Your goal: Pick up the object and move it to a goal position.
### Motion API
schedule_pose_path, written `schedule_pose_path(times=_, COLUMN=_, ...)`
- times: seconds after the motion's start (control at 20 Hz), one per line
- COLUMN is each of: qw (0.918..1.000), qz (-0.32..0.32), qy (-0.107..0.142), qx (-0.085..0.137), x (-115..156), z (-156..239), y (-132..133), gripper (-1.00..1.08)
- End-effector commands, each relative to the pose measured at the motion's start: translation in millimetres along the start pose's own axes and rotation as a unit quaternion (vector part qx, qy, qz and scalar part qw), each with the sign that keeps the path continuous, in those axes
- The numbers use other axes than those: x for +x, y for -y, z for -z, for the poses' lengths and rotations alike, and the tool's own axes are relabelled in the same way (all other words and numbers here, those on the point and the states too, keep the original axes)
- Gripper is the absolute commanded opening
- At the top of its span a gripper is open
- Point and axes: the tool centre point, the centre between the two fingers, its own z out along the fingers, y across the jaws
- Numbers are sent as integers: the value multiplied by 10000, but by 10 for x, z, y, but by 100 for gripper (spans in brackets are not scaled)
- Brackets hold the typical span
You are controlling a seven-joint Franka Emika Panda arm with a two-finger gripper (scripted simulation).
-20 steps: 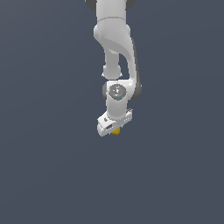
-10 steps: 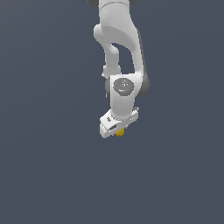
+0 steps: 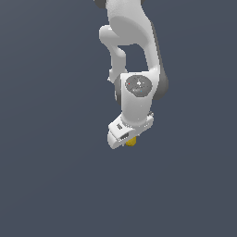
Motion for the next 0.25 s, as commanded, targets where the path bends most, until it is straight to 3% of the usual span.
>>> schedule_pose_path(times=0.0, qw=10000, qz=-2, qy=1, qx=0, x=43, z=53, y=-10, gripper=-100)
schedule_pose_path(times=0.2, qw=10000, qz=-2, qy=1, qx=0, x=65, z=76, y=-15, gripper=-100)
